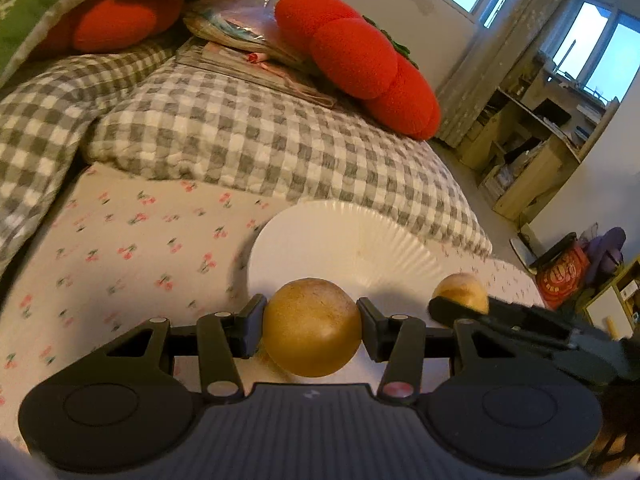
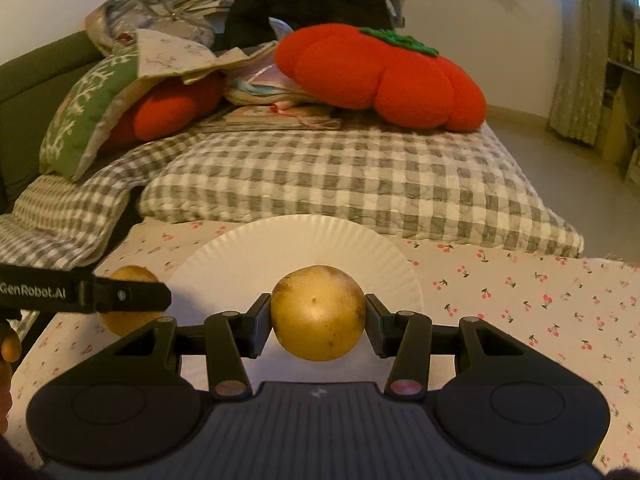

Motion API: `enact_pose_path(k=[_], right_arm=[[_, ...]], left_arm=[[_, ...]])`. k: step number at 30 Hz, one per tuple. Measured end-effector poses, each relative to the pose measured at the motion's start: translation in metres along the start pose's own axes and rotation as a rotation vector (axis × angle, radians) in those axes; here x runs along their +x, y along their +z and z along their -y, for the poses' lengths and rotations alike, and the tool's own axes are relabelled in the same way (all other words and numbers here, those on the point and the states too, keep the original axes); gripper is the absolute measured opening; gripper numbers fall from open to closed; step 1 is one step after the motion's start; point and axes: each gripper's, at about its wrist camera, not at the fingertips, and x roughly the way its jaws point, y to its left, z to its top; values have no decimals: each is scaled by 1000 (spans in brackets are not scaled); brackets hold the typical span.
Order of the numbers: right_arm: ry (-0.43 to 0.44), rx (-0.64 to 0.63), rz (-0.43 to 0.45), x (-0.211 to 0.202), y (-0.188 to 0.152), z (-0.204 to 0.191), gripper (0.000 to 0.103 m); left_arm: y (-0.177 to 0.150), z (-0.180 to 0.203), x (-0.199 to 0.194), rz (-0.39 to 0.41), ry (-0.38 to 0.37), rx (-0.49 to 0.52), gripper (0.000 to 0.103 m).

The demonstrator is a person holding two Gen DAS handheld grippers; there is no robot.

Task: Organize fruits
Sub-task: 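Carry both held potatoes over the white plate and lower them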

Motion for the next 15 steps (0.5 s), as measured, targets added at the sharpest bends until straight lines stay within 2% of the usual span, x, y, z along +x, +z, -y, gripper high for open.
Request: enact_pose_path(k=[2,8,15], right_arm=[[11,11,-5,10,2,5,44],[-6,-86,-18,29,-2,3,44],[22,-150,-16,45,-6,-1,44]], left_arm=[[4,4,10,-5,5,9,43],[12,14,42,-27,-6,-11,43],[10,25,68,-49,33,5,43]])
